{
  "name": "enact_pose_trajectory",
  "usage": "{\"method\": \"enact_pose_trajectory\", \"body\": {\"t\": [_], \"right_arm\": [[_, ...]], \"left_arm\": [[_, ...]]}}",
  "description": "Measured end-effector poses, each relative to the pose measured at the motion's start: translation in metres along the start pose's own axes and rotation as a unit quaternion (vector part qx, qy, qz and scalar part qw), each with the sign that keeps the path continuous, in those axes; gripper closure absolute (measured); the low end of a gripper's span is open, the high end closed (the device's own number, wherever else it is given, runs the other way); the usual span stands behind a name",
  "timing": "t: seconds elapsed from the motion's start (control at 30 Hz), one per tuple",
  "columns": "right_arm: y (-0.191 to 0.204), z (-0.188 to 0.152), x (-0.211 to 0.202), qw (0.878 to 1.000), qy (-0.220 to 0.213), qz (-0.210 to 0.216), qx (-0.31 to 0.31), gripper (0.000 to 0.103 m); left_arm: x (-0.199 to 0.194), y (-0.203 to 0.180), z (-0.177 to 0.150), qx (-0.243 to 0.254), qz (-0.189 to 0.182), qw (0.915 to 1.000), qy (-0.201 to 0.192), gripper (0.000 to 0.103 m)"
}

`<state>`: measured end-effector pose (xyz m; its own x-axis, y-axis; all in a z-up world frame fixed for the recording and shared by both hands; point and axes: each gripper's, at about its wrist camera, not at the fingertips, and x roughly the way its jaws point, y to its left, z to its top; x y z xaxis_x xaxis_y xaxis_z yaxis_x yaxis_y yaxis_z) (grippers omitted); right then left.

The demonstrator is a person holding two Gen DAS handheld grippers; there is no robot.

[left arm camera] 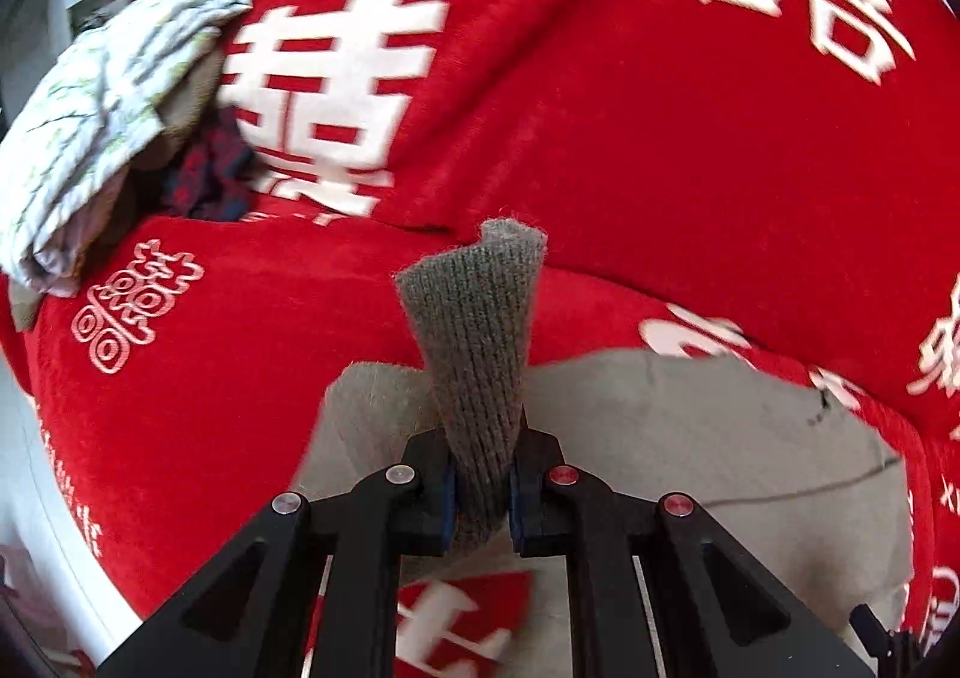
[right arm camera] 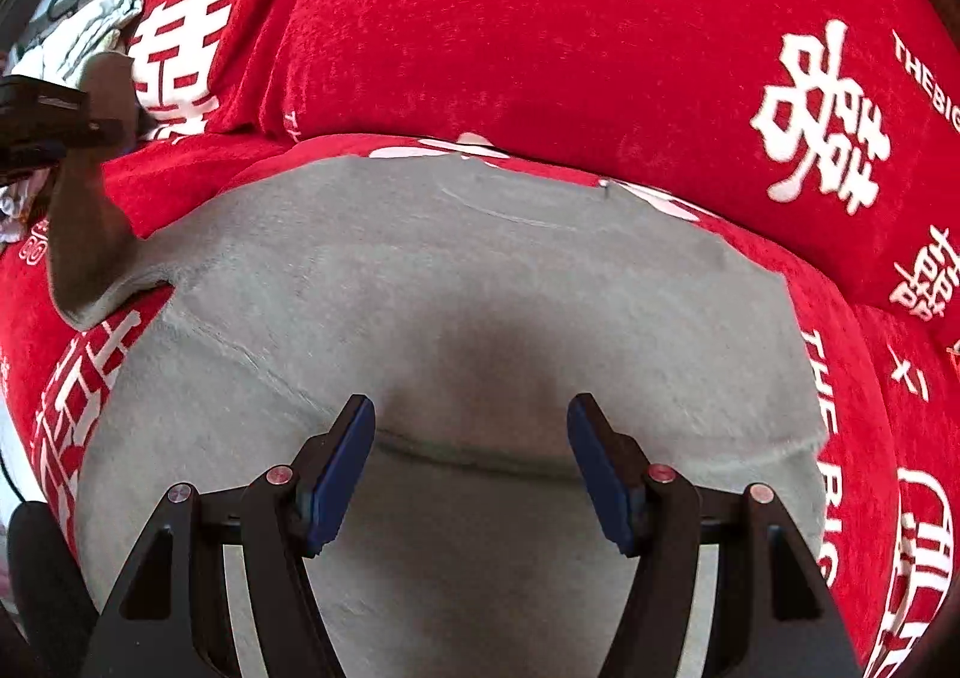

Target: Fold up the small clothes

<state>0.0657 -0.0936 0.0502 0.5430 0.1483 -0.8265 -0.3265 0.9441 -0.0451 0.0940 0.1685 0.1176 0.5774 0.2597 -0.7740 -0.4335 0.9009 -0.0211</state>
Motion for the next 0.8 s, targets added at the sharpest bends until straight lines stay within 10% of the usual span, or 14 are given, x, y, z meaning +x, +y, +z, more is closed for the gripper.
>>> {"method": "enact_pose_trajectory", "body": {"t": [0.8], "right_arm": [[-0.076, -0.051, -0.003, 0.998, -0.008, 0.005, 0.068, 0.033]], "left_arm": [[-0.012, -0.167, -0.034, 0.133, -0.005, 0.991, 0.007, 0.089]]}}
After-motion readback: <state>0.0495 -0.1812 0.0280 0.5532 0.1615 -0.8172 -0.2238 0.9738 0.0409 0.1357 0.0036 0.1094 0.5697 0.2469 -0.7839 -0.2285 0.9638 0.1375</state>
